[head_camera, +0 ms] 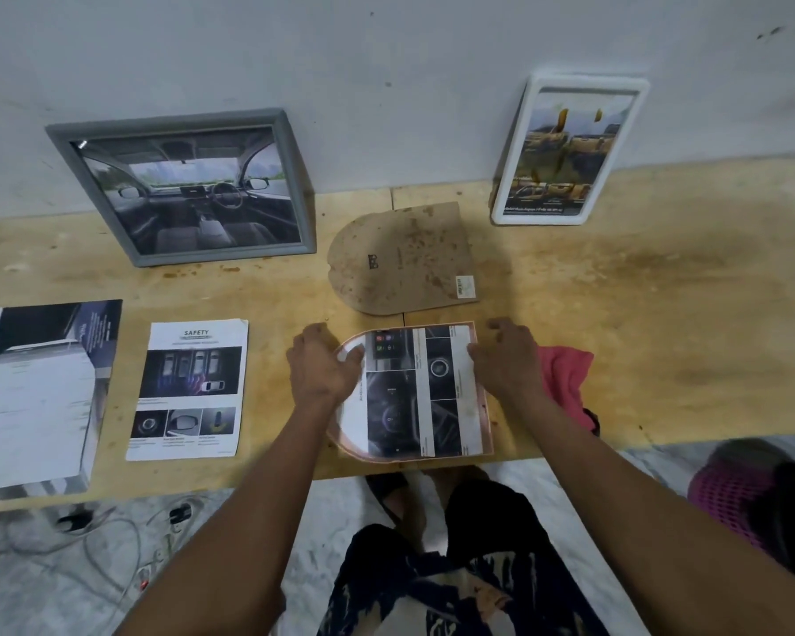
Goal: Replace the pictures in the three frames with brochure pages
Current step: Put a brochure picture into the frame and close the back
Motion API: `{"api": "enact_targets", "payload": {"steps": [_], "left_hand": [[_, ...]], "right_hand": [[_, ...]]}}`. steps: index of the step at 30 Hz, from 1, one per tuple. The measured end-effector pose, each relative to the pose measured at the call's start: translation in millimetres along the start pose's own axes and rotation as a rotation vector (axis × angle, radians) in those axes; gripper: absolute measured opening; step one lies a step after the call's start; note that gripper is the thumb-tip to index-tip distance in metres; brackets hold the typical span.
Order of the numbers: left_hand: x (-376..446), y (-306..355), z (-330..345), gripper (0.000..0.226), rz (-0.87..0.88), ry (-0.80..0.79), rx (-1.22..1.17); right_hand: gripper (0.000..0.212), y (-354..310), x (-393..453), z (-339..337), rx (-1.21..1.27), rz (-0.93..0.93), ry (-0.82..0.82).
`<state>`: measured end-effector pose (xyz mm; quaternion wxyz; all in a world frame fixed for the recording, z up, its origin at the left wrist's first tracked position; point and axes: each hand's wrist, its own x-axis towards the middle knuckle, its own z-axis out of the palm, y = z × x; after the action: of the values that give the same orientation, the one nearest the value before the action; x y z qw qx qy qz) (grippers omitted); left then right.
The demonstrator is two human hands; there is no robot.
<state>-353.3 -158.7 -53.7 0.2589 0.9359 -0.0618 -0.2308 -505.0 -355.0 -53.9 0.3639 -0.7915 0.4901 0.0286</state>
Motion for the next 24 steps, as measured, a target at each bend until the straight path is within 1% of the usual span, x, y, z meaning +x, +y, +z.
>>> {"api": "enact_targets", "payload": {"steps": [4,6,8,10,13,17,21,24], "left_hand": [[32.4,26.4,-1.6,0.076,-0.069,-0.055,-0.089],[46.5,37.2,-4.8,0.074,-0.087,-0.056,-0.073],[59.5,46.9,-7.5,0.068,-0.078,-0.046,-0.037],[70.0,55.1,-8.6,0.06,-0.108,-0.036,-0.06],[83.2,63.6,-5.8,0.035,-0.184,-0.03,-0.172],[100.3,61.7,3.8,0.028,-0.242,-0.014,-0.226],[109.8,59.9,8.2,0.042,-0.398,-0.028,-0.406],[113.6,62.1,5.5,0.059,-0.427,-0.042,-0.503]], "right_hand": [[0.047,-20.2,39.7,-6.0,0.042,-0.042,-0.024],[0.047,-31.7,59.3,-7.2,0.055,-0.029,-0.028],[0.048,-40.7,75.1,-7.0,0.087,-0.05,-0.028],[0.052,-46.0,88.5,-4.6,0.131,-0.051,-0.053],[0.061,-52.9,105.6,1.2,0.135,0.018,-0.101],[0.055,-60.8,120.1,7.5,0.132,0.124,-0.09],[0.046,-65.2,125.9,5.0,0.257,0.21,-0.088],[0.047,-70.2,128.1,-0.4,0.327,0.247,-0.094]]}}
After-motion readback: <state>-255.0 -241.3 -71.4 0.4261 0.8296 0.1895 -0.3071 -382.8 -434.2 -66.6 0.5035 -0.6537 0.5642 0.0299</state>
